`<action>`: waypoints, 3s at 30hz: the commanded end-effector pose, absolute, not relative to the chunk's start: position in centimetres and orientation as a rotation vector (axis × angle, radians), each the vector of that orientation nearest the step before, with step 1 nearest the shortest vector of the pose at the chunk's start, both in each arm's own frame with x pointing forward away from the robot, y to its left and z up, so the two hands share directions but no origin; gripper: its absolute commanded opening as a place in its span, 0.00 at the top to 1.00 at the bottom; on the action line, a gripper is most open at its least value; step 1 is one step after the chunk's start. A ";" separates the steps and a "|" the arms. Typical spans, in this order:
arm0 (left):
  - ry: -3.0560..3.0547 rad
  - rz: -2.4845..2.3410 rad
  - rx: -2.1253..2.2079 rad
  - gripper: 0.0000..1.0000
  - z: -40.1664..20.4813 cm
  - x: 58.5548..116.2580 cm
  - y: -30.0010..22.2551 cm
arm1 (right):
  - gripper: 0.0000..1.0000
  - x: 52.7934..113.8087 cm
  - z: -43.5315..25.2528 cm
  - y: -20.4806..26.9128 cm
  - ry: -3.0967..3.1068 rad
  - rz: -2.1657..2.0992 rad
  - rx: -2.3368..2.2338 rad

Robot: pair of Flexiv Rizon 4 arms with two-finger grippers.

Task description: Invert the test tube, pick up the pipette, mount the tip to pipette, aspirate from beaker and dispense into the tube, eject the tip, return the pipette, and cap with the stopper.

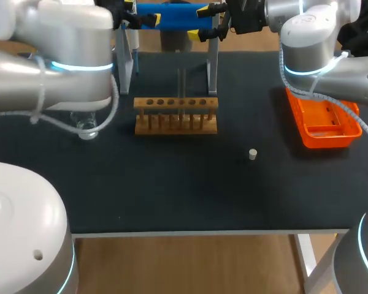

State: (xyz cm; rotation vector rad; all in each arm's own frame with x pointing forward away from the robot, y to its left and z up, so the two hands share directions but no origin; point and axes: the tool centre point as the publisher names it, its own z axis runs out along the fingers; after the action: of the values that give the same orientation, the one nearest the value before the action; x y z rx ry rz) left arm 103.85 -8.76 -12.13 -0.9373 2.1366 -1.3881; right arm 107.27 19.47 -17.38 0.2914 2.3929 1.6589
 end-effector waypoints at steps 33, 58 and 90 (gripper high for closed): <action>2.609 -1.636 -0.175 0.00 -19.2 95.7 -13.5 | 0.00 107.2 -17.4 19.4 2.392 1.659 0.292; 2.623 -1.454 -0.228 0.00 -24.2 97.3 -16.0 | 0.00 107.2 -17.4 19.4 2.392 1.659 0.292; 2.638 -1.398 -0.276 0.00 -28.0 98.2 -18.6 | 0.00 107.2 -17.4 19.4 2.392 1.659 0.292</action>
State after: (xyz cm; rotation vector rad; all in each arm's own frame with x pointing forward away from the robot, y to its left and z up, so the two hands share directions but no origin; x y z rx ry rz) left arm 97.87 -18.16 -27.60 -0.2749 2.6339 -1.4027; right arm 107.27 19.47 -17.37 0.2914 2.3929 1.6589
